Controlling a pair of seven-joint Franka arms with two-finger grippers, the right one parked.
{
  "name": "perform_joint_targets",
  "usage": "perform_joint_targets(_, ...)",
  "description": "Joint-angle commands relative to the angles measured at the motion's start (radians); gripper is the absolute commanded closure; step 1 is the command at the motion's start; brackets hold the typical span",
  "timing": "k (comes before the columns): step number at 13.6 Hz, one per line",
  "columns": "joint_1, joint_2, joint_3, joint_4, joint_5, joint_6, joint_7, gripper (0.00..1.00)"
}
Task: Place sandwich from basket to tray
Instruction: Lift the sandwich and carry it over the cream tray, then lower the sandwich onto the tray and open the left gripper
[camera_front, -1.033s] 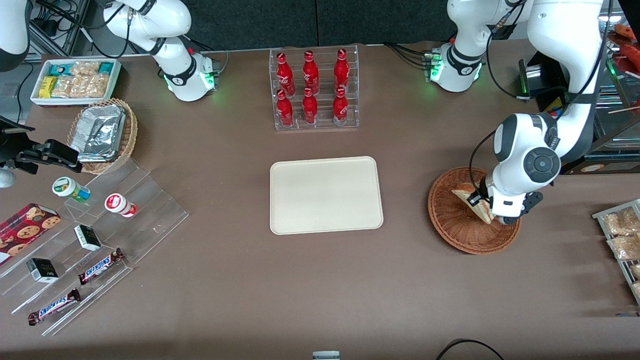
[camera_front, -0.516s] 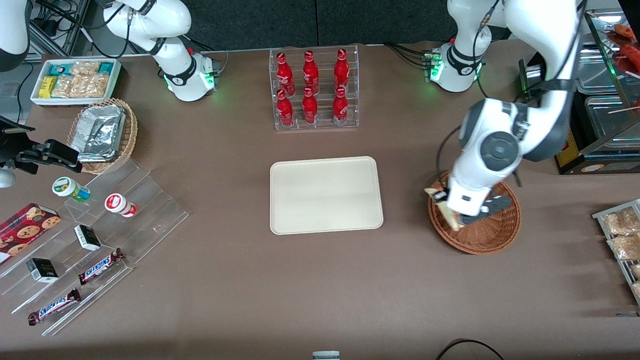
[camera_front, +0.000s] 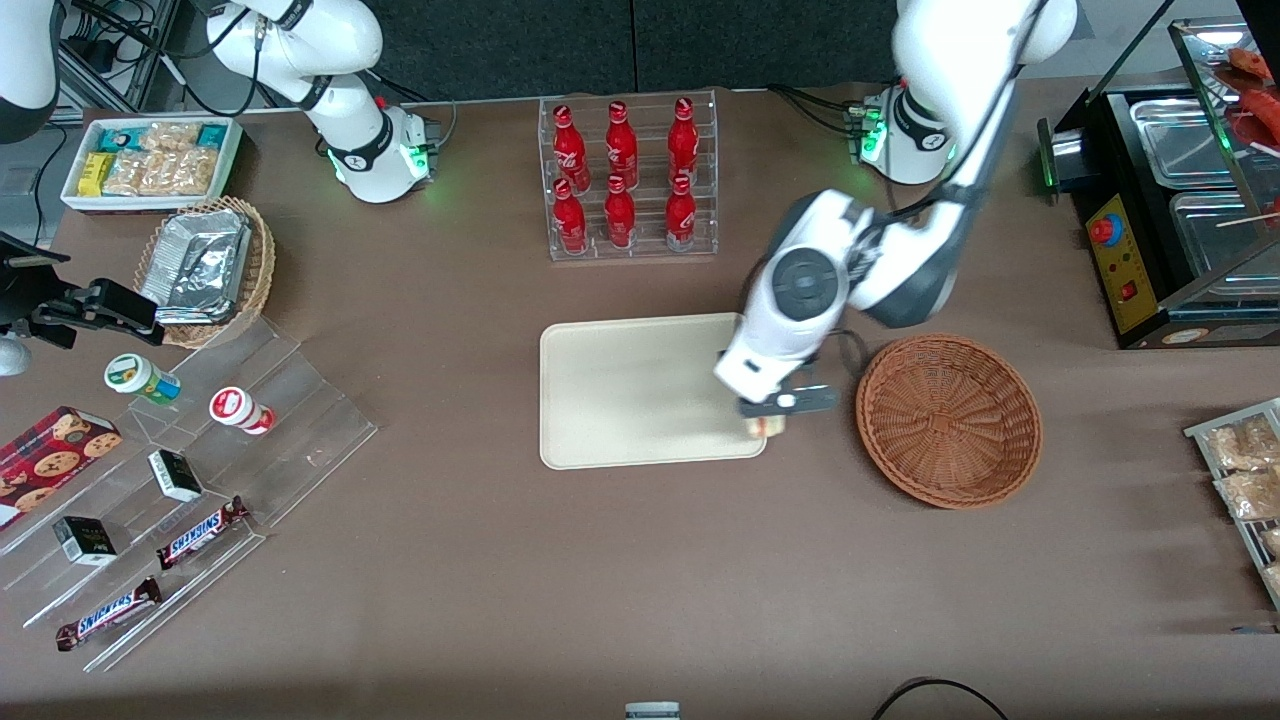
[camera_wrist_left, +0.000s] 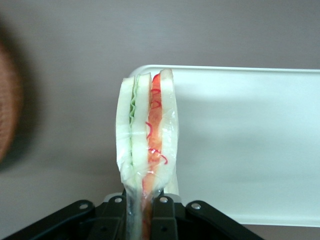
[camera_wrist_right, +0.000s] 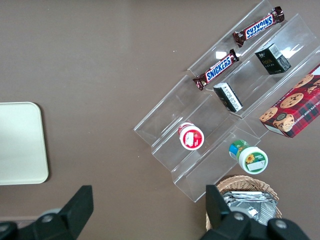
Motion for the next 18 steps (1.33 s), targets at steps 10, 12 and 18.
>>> perform_joint_targets(10, -0.187, 0.236, 0.012, 0.209, -0.011, 0.04, -0.03, 1.0)
perform_joint_targets(12, -0.196, 0.247, 0.012, 0.208, -0.009, 0.064, -0.05, 1.0)
perform_joint_targets(18, -0.208, 0.271, 0.014, 0.206, -0.002, 0.098, -0.073, 0.69)
